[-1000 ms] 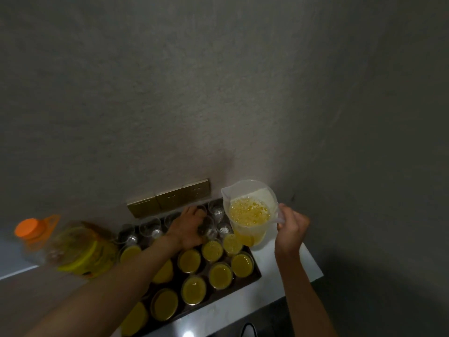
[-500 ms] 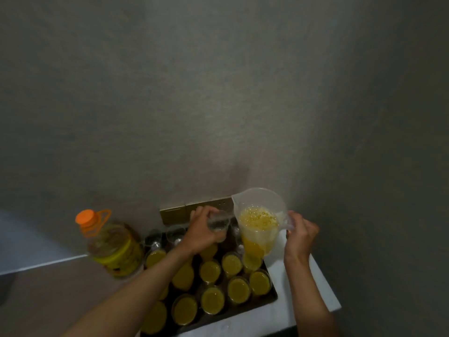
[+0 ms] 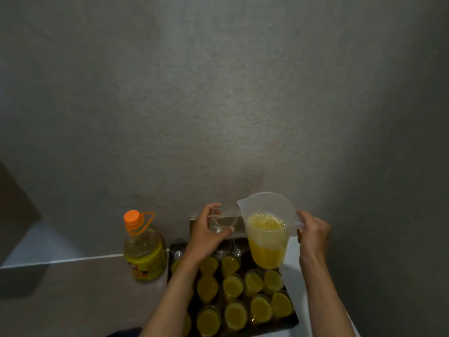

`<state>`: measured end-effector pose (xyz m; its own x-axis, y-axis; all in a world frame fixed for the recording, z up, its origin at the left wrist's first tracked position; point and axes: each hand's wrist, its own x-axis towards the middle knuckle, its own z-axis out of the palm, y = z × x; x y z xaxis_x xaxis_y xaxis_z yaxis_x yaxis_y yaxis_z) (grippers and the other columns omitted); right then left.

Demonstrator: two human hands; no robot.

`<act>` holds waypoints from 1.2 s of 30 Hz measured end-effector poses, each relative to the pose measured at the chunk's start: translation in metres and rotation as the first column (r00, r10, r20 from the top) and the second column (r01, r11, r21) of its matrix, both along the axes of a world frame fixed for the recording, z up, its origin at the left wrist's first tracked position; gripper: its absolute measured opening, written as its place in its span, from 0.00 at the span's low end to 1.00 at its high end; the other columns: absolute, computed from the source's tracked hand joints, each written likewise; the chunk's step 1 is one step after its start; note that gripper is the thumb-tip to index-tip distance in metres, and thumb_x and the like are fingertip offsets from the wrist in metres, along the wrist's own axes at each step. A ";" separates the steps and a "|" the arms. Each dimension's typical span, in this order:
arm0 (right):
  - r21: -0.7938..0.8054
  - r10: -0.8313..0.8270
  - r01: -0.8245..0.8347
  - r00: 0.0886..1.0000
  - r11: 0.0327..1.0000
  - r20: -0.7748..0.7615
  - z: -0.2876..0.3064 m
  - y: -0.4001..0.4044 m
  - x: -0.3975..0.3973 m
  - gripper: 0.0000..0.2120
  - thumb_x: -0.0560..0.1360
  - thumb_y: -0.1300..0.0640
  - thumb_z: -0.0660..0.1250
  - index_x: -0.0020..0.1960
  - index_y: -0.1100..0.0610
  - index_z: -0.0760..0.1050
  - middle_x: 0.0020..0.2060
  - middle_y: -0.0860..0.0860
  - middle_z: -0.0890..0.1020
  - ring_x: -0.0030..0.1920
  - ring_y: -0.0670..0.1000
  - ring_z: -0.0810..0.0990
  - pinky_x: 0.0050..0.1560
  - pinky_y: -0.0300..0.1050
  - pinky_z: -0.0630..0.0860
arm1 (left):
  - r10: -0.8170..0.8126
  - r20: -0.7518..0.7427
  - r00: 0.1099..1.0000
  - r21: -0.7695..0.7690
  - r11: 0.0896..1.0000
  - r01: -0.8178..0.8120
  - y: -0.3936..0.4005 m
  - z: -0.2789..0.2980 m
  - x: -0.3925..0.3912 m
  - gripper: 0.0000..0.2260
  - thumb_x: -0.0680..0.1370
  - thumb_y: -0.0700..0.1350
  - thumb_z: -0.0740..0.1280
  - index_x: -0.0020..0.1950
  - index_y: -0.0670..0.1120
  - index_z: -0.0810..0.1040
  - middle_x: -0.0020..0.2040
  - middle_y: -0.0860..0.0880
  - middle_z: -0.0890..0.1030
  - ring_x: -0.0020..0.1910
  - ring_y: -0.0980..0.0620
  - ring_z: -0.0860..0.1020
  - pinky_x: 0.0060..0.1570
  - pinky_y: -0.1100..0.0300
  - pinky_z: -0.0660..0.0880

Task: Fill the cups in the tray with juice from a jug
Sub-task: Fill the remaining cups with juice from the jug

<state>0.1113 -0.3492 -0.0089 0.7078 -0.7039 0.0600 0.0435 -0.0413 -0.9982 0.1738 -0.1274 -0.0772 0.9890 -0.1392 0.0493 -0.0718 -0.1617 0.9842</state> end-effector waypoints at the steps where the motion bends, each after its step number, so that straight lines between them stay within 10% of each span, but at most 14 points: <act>1: -0.012 0.016 -0.017 1.000 1.000 -0.006 0.006 0.006 0.001 0.14 0.78 0.60 0.69 0.34 0.61 0.75 0.27 0.55 0.70 0.30 0.51 0.67 0.32 0.45 0.63 | 0.024 0.015 1.000 -0.022 0.999 -0.024 0.006 0.001 -0.004 0.27 0.72 0.49 0.79 0.66 0.63 0.72 0.64 0.59 0.75 0.64 0.59 0.73 0.62 0.54 0.76; 31: -0.325 0.191 -0.224 0.973 0.919 -0.129 0.068 0.094 -0.022 0.19 0.77 0.53 0.71 0.31 0.59 0.73 0.24 0.55 0.68 0.28 0.52 0.65 0.34 0.49 0.65 | 0.139 0.068 0.988 -0.245 0.962 -0.119 0.076 -0.001 -0.052 0.28 0.71 0.48 0.81 0.67 0.62 0.73 0.60 0.62 0.80 0.65 0.60 0.76 0.60 0.58 0.76; 36: -0.396 0.176 -0.233 0.969 0.888 -0.176 0.071 0.094 -0.024 0.21 0.76 0.49 0.71 0.28 0.56 0.71 0.24 0.54 0.68 0.28 0.52 0.66 0.34 0.50 0.66 | 0.130 0.028 0.991 -0.269 0.956 -0.118 0.073 -0.001 -0.061 0.25 0.74 0.47 0.78 0.66 0.61 0.72 0.60 0.64 0.79 0.61 0.68 0.74 0.49 0.76 0.73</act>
